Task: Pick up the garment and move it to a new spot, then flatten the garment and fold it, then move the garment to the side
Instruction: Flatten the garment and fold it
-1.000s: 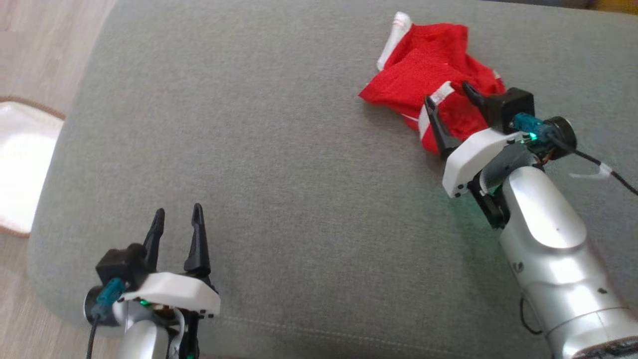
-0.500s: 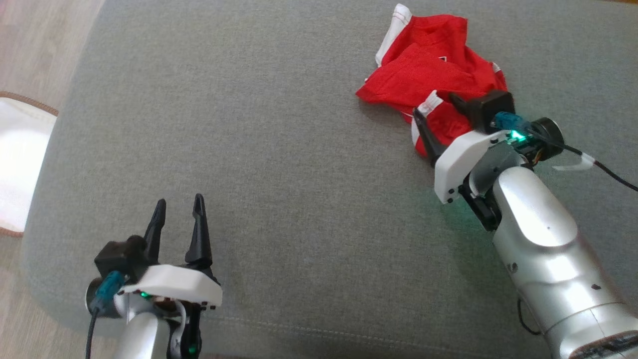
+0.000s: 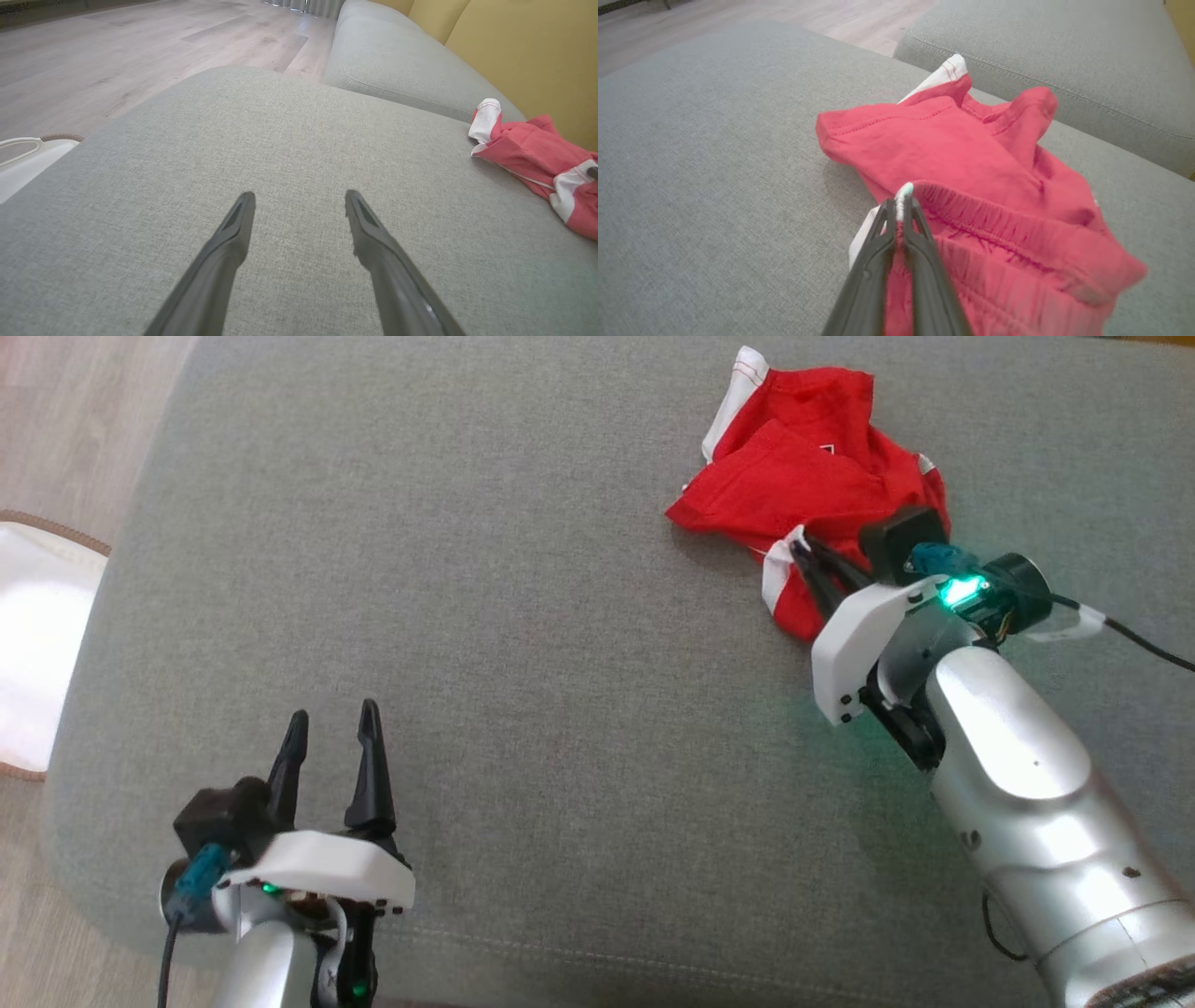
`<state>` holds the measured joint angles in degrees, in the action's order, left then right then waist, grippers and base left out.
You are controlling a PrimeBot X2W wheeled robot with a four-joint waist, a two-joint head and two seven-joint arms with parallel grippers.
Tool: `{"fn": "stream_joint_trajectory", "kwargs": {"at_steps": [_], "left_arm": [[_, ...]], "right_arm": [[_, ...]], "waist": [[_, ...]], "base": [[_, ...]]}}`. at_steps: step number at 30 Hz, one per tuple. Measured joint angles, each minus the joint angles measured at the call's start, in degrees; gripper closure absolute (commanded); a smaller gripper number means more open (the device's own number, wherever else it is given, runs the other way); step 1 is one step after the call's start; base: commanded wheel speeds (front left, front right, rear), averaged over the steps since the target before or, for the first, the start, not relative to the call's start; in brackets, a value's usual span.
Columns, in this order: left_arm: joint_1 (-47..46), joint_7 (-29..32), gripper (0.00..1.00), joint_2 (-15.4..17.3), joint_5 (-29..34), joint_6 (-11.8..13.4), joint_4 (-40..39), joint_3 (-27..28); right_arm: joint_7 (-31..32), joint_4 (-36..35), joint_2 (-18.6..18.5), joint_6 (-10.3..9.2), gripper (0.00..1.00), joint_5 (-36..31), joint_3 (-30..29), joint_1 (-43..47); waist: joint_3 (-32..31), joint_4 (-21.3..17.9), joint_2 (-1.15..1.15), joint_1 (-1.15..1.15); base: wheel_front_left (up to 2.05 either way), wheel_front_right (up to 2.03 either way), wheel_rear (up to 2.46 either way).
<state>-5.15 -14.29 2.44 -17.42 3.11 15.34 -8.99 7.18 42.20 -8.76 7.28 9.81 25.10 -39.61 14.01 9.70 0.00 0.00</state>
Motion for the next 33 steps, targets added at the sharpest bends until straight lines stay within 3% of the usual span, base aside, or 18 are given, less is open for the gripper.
{"fn": "stream_joint_trajectory", "kwargs": {"at_steps": [14,20,28,33], "left_arm": [[0.42,0.0,0.0,0.0,0.02,0.51,0.09,0.56],[0.5,0.0,0.0,0.0,0.04,0.49,0.1,0.53],[1.5,0.0,0.0,0.0,0.04,0.49,0.13,0.14],[2.75,0.0,0.0,0.02,0.04,0.51,0.38,0.45]], "right_arm": [[-5.38,-6.55,-0.1,0.0,1.0,1.78,-3.52,0.1],[-6.26,-10.55,1.64,0.0,1.0,4.3,-0.22,-0.39],[-9.58,-14.9,4.26,0.0,1.0,8.67,6.1,-15.5],[-11.5,-15.37,4.43,0.0,1.0,10.44,7.97,-20.14]], "waist": [[-3.34,-1.53,0.0,0.0],[-5.4,-2.48,0.0,0.0],[-6.55,-0.81,0.0,0.0],[-6.56,-0.84,0.0,0.0]], "base": [[0.0,0.0,0.0],[0.0,0.0,0.0],[0.0,0.0,0.0],[0.0,0.0,0.0]]}}
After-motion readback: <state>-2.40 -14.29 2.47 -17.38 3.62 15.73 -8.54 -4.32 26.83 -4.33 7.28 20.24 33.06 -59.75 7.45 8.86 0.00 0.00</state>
